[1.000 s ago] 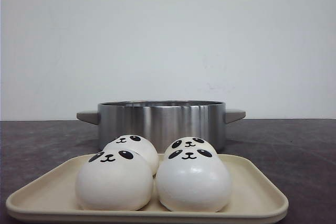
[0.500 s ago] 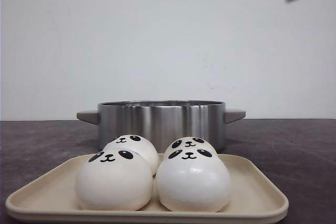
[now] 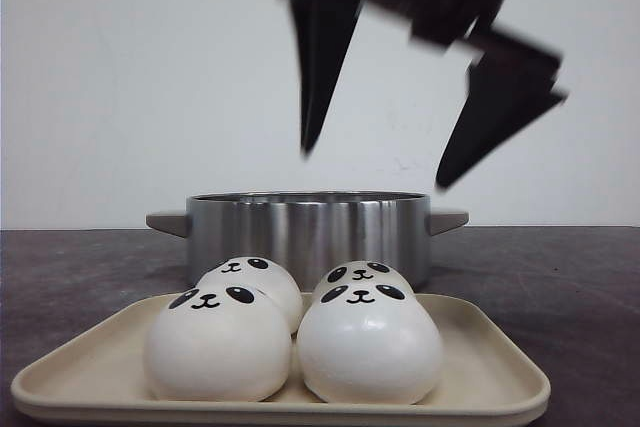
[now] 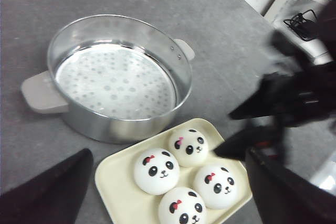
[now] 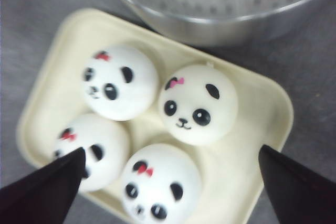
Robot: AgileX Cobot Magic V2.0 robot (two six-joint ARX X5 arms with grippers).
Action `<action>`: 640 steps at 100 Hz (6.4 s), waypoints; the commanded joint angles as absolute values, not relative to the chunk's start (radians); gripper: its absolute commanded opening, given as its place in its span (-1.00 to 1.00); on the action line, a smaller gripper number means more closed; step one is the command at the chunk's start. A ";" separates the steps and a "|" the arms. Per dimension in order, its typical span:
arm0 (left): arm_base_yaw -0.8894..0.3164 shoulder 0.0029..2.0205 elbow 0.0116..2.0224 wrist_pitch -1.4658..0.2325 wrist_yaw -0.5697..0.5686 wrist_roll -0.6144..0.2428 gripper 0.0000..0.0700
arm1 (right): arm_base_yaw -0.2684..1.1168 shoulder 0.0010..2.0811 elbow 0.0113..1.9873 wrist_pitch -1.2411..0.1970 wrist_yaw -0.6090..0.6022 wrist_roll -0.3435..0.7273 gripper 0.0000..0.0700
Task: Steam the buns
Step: 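Lower the right gripper onto the farther panda bun and grasp it, then lift the bun with the right gripper and lower it into the pot, then open the right gripper and withdraw it from the pot, then lower the left gripper onto the farther remaining panda bun and grasp, then lift the bun with the left gripper and lower it into the pot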
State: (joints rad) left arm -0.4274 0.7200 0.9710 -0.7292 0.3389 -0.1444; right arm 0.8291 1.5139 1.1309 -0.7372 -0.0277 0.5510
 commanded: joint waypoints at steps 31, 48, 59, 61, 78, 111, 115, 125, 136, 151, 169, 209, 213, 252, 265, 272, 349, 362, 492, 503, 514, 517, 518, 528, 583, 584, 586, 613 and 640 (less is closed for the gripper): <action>-0.459 0.725 0.990 -0.720 0.337 -0.131 0.60 | 0.785 1.769 1.179 -0.736 -0.027 0.550 0.65; -0.459 0.725 0.990 -0.720 0.337 -0.131 0.59 | 0.775 1.792 1.179 -0.725 -0.026 0.550 0.49; -0.459 0.725 0.990 -0.720 0.336 -0.131 0.59 | 0.776 1.792 1.179 -0.712 -0.026 0.550 0.07; -0.459 0.725 0.990 -0.720 0.336 -0.131 0.59 | 0.776 1.792 1.179 -0.712 -0.026 0.550 -0.07; -0.459 0.725 0.990 -0.720 0.336 -0.131 0.59 | 0.782 1.786 1.181 -0.703 -0.005 0.550 -0.99; -0.459 0.725 0.990 -0.739 0.336 -0.131 0.59 | 0.873 1.550 1.332 -0.806 0.023 0.530 -0.99; -0.459 0.725 0.990 -0.739 0.336 -0.131 0.59 | 0.888 1.521 1.367 -0.832 0.025 0.523 -0.99; -0.459 0.725 0.990 -0.735 0.336 -0.131 0.59 | 0.913 1.474 1.455 -0.850 0.039 0.507 -0.99; -0.459 0.725 0.990 -0.725 0.336 -0.131 0.59 | 0.910 1.463 1.558 -0.842 0.096 0.472 -0.99; -0.459 0.726 0.990 -0.710 0.335 -0.131 0.59 | 0.843 1.501 1.648 -0.781 0.176 0.392 -0.99; -0.459 0.729 0.990 -0.709 0.329 -0.131 0.59 | 0.696 1.635 1.674 -0.730 0.090 0.369 -0.99; -0.459 0.747 0.990 -0.712 0.329 -0.132 0.59 | 0.555 2.020 1.676 -0.605 0.022 0.359 -0.99; -0.459 0.748 0.990 -0.712 0.329 -0.132 0.59 | 0.552 2.039 1.676 -0.597 0.022 0.359 -0.99; -0.459 0.748 0.990 -0.718 0.329 -0.132 0.59 | 0.546 2.096 1.676 -0.570 -0.001 0.355 0.02; -0.459 0.751 0.990 -0.718 0.306 -0.131 0.59 | 0.546 2.096 1.676 -0.578 0.001 0.355 0.04; -0.459 0.752 0.990 -0.718 0.303 -0.131 0.59 | 0.545 2.096 1.676 -0.580 0.000 0.355 0.04; -0.546 1.024 0.990 -0.805 0.316 -0.279 1.00 | 0.770 1.352 1.736 -0.767 0.093 0.228 -0.97; -0.631 1.164 0.990 -0.751 0.311 -0.316 1.00 | 0.855 1.199 1.736 -0.764 0.200 0.228 -0.97; -0.743 1.610 1.103 -0.586 0.158 -0.376 -1.00 | 0.902 0.999 1.736 -1.034 0.397 0.315 -0.97; -0.768 1.533 1.150 -0.626 0.162 -0.351 -1.00 | 0.902 1.006 1.736 -1.034 0.397 0.315 -0.97; -0.793 1.437 1.182 -0.628 0.154 -0.314 -1.00 | 0.902 1.011 1.736 -1.032 0.397 0.315 -0.97; -0.796 1.413 1.187 -0.610 0.138 -0.306 -1.00 | 0.902 1.012 1.736 -1.032 0.397 0.315 -0.97; -0.797 1.405 1.189 -0.603 0.131 -0.304 -1.00 | 0.902 1.012 1.736 -1.032 0.397 0.315 -0.97; -0.794 1.350 1.205 -0.517 0.009 -0.303 -0.99 | 0.902 1.019 1.736 -1.029 0.397 0.315 -0.97; -0.539 1.735 1.518 -0.485 -0.044 -0.219 -0.99 | 0.902 1.085 1.735 -1.026 0.395 0.315 -0.97; -0.536 1.743 1.521 -0.485 -0.044 -0.222 -0.99 | 0.902 1.085 1.736 -1.026 0.395 0.315 -0.97; -0.531 1.760 1.527 -0.485 -0.044 -0.225 -0.99 | 0.902 1.087 1.735 -1.026 0.395 0.315 -0.97; -0.488 1.949 1.546 -0.459 0.041 -0.294 -0.93 | 0.902 1.114 1.735 -1.027 0.397 0.327 -0.97; -0.482 2.032 1.546 -0.447 0.060 -0.308 0.48 | 0.902 1.117 1.735 -1.064 0.395 0.334 -0.97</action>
